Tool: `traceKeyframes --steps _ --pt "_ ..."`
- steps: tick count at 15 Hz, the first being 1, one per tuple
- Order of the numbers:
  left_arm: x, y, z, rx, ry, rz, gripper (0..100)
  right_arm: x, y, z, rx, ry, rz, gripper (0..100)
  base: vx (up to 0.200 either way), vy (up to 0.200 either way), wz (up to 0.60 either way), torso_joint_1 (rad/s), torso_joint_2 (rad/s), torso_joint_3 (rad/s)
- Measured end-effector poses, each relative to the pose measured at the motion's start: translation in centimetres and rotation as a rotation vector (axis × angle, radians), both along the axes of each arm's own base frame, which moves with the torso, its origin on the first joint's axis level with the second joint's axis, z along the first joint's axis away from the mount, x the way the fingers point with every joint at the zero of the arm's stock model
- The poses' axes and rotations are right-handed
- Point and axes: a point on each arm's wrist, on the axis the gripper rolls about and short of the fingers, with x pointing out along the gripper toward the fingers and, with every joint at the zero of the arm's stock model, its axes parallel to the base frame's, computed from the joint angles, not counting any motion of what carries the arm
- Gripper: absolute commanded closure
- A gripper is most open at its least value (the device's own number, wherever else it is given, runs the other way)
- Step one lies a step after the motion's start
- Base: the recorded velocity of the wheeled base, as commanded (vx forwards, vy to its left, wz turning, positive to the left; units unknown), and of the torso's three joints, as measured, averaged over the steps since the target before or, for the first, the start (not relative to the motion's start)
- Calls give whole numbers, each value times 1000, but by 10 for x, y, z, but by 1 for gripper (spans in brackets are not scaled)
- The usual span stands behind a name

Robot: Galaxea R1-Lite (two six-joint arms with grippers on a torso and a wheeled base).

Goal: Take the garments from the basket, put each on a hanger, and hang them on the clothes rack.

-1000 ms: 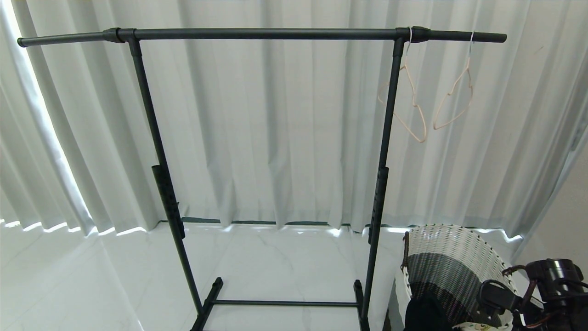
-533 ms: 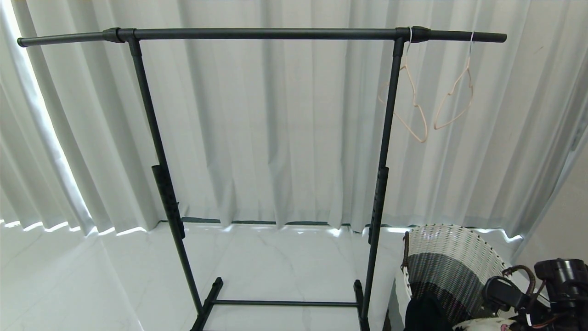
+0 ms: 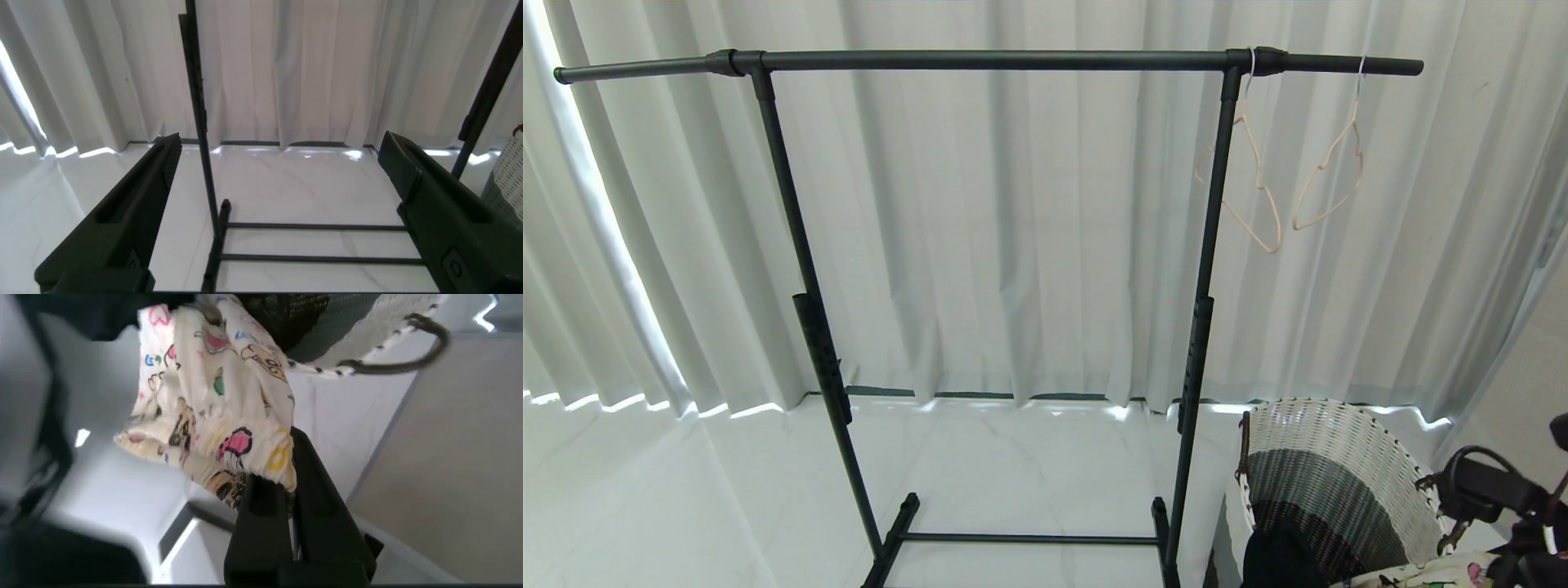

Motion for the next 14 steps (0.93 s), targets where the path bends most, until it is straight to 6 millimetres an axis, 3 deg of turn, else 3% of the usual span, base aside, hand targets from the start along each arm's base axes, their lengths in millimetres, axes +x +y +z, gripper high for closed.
traceKeyframes --steps 3,6,9,14 --pt "0 0 0 1 0 0 0 -22 2 86 30 -57 -8 100 0 0 0 0 0 0" --pt "0 0 0 3 0 0 0 -65 5 154 45 -174 -1 100 -133 0 0 5 0 2" --pt "0 0 0 4 0 0 0 -96 9 183 50 -287 41 100 -200 0 0 6 1 2" --pt "0 0 0 3 0 0 0 -108 16 191 66 -340 150 100 -200 0 0 6 2 2"
